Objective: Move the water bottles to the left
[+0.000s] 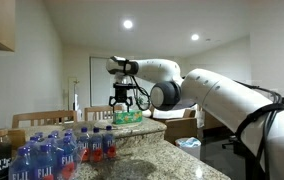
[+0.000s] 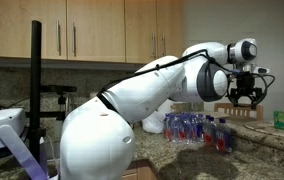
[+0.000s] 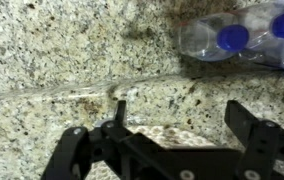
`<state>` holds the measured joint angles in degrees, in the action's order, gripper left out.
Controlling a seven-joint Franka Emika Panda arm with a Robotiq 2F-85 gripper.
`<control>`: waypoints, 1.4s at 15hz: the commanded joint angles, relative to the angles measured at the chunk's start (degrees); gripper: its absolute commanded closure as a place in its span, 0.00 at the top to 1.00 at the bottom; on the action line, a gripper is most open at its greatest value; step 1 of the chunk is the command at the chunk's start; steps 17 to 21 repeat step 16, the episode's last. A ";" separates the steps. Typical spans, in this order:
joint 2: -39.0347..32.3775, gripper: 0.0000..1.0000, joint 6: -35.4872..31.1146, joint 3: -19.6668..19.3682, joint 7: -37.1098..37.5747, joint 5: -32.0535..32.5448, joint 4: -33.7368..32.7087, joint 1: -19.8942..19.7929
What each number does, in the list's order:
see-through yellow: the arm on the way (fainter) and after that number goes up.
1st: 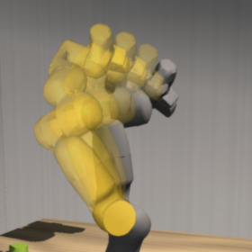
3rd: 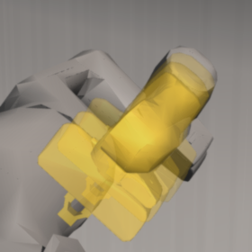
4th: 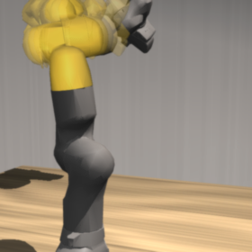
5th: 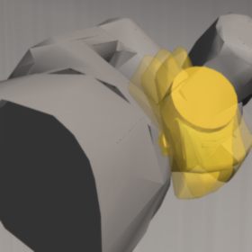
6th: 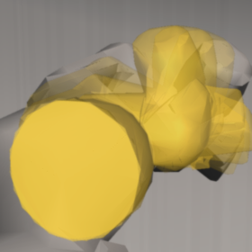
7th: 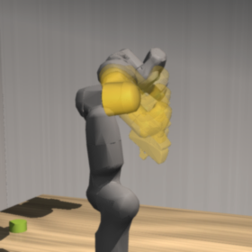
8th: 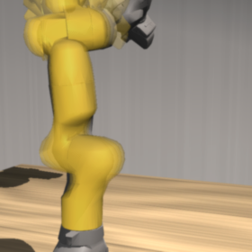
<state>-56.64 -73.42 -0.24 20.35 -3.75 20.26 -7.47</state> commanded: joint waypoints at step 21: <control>-4.88 1.00 1.85 -0.93 -5.65 -0.06 1.70 -5.65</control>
